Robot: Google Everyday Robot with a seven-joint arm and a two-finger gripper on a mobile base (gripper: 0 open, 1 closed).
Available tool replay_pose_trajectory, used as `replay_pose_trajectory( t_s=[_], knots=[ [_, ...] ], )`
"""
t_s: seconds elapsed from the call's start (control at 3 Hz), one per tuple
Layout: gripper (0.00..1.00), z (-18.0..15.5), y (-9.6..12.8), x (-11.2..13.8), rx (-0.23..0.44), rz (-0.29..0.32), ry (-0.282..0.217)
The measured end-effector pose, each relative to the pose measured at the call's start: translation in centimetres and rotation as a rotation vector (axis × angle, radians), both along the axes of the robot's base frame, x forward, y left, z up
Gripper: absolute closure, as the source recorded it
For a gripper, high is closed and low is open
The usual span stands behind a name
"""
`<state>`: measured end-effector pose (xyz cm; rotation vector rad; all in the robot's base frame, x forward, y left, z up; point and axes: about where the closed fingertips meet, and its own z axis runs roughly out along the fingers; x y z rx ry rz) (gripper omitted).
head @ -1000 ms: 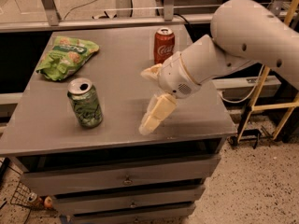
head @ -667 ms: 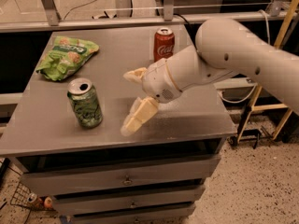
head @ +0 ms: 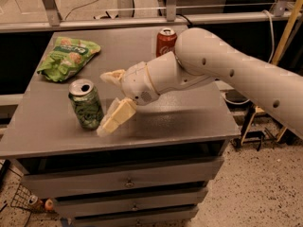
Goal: Move green can near green rice chip bag
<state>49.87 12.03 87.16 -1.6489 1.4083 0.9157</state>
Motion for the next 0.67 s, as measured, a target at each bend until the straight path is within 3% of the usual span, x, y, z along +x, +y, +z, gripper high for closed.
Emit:
replay_pose_trajectory(
  t_s=[0.33,0.67],
  knots=[
    [0.01,0.2,3.3,0.3,0.038,0.05,0.01],
    [0.23,0.1,4.8,0.4,0.039,0.066,0.007]
  ],
)
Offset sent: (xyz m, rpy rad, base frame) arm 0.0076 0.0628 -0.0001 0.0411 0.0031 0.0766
